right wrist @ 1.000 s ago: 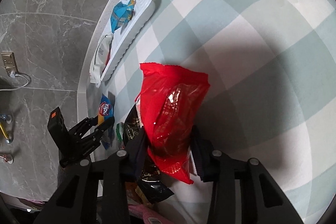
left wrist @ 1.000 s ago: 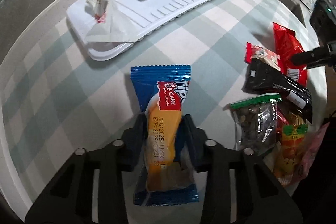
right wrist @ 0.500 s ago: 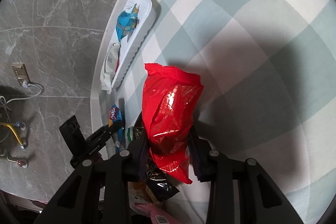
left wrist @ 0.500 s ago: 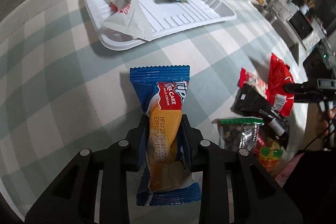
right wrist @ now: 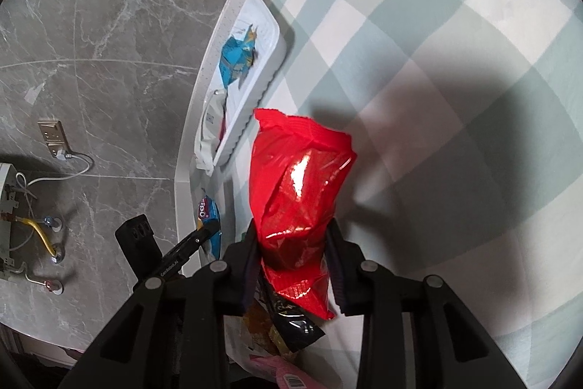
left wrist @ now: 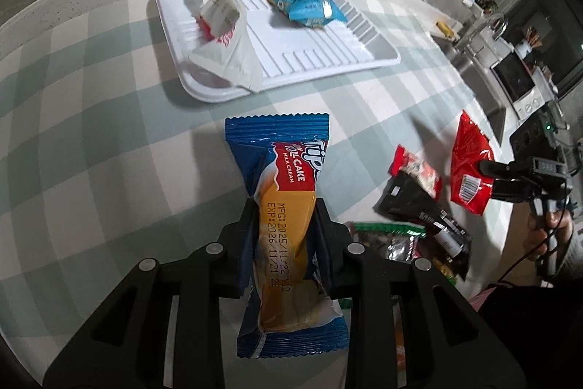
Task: Organize snacks
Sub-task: 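Carry both packets into the white tray and open both tools, then grasp the pink wrapper with left tool while right tool grasps black bag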
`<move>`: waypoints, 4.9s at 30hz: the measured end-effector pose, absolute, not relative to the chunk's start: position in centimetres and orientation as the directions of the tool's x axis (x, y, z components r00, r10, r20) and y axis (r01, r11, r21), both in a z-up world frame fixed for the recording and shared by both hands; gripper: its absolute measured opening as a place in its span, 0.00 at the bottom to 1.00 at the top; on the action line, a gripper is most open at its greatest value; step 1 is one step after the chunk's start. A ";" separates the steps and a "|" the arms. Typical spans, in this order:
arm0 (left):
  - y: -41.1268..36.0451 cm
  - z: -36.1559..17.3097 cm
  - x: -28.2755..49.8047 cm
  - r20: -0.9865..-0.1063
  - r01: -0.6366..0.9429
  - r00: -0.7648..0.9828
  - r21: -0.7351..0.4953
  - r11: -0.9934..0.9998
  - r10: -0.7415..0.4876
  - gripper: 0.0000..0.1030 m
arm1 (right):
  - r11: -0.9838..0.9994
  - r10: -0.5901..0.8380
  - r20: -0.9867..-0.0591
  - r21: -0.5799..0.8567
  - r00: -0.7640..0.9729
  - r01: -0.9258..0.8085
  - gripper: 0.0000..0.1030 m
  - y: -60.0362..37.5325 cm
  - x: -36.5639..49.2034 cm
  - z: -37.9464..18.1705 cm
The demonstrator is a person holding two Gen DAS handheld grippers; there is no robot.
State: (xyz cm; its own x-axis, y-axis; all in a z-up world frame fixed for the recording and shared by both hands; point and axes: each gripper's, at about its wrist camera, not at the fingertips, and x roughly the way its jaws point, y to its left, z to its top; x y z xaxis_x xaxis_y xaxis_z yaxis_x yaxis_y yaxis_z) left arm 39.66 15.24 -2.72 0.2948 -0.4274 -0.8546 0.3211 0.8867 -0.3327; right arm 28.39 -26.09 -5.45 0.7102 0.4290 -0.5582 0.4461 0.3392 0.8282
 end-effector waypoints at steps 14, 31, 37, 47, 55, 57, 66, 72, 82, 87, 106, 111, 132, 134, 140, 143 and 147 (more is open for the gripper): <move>16.4 1.3 42.1 -0.781 0.276 0.348 -0.442 0.853 -0.518 0.26 | 0.345 0.424 -0.529 0.845 0.735 0.409 0.34 -28.0 30.5 -3.7; 13.1 2.8 48.6 -0.748 0.242 0.370 -0.495 0.835 -0.551 0.26 | 0.427 0.435 -0.527 0.835 0.730 0.348 0.34 -31.8 38.2 -1.3; 11.9 2.4 51.5 -0.759 0.224 0.368 -0.488 0.844 -0.536 0.26 | 0.483 0.438 -0.547 0.812 0.713 0.327 0.34 -32.8 42.2 -0.9; 10.5 0.7 55.4 -0.780 0.178 0.369 -0.474 0.863 -0.505 0.26 | 0.562 0.450 -0.613 0.759 0.649 0.328 0.34 -33.7 47.5 -2.2; 9.7 -1.6 58.0 -0.809 0.136 0.362 -0.446 0.884 -0.464 0.26 | 0.604 0.441 -0.662 0.718 0.606 0.345 0.36 -34.0 49.8 -3.8; 9.5 -2.0 58.6 -0.817 0.134 0.365 -0.429 0.893 -0.447 0.26 | 0.619 0.433 -0.674 0.705 0.598 0.346 0.36 -33.8 50.2 -3.9; 7.1 -2.7 60.0 -0.852 0.170 0.384 -0.313 0.934 -0.356 0.26 | 0.691 0.372 -0.718 0.638 0.589 0.341 0.45 -33.4 51.0 -3.3; 6.5 -2.1 59.5 -0.855 0.193 0.405 -0.266 0.944 -0.324 0.29 | 0.727 0.328 -0.712 0.610 0.621 0.316 0.49 -33.3 50.3 -1.4; 7.1 1.8 56.8 -0.821 0.224 0.470 -0.243 0.944 -0.324 0.48 | 0.750 0.306 -0.685 0.602 0.661 0.276 0.55 -31.9 47.2 1.7; 7.2 3.3 53.9 -0.814 0.242 0.483 -0.228 0.943 -0.321 0.48 | 0.761 0.311 -0.675 0.599 0.669 0.251 0.56 -30.3 44.7 3.1; 9.1 3.0 35.3 -0.860 0.319 0.410 -0.176 0.931 -0.303 0.48 | 0.830 0.380 -0.735 0.539 0.562 0.144 0.61 -21.2 34.6 2.1; 9.5 2.0 31.2 -0.884 0.345 0.357 -0.174 0.922 -0.301 0.48 | 0.865 0.387 -0.779 0.491 0.493 0.098 0.61 -17.9 33.6 0.4; 7.5 -3.7 22.2 -0.963 0.479 0.233 -0.008 0.878 -0.136 0.48 | 0.940 0.318 -0.873 0.342 0.371 0.000 0.61 -13.1 34.0 -3.6; 7.4 -4.1 22.3 -0.967 0.480 0.227 0.004 0.877 -0.119 0.48 | 0.943 0.312 -0.876 0.333 0.369 -0.007 0.61 -12.9 34.1 -3.8; 7.1 -4.3 22.0 -0.962 0.494 0.241 0.008 0.870 -0.128 0.48 | 0.949 0.297 -0.881 0.316 0.368 -0.012 0.61 -12.7 34.4 -4.1; 7.1 -4.2 22.0 -0.961 0.502 0.241 0.005 0.865 -0.134 0.47 | 0.952 0.288 -0.882 0.305 0.372 -0.014 0.61 -12.8 34.5 -4.0; 6.8 -4.0 22.0 -0.959 0.523 0.239 -0.007 0.852 -0.154 0.34 | 0.955 0.281 -0.883 0.296 0.375 -0.018 0.51 -12.7 34.9 -4.0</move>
State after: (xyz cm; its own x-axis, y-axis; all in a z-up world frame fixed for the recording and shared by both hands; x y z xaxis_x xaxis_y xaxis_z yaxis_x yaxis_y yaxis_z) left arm 21.95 6.77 -3.97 0.2389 -0.1540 -0.9588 0.5227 0.8525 -0.0067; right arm 34.87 -12.70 -4.02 0.3745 0.2814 -0.8835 -0.0183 0.9549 0.2964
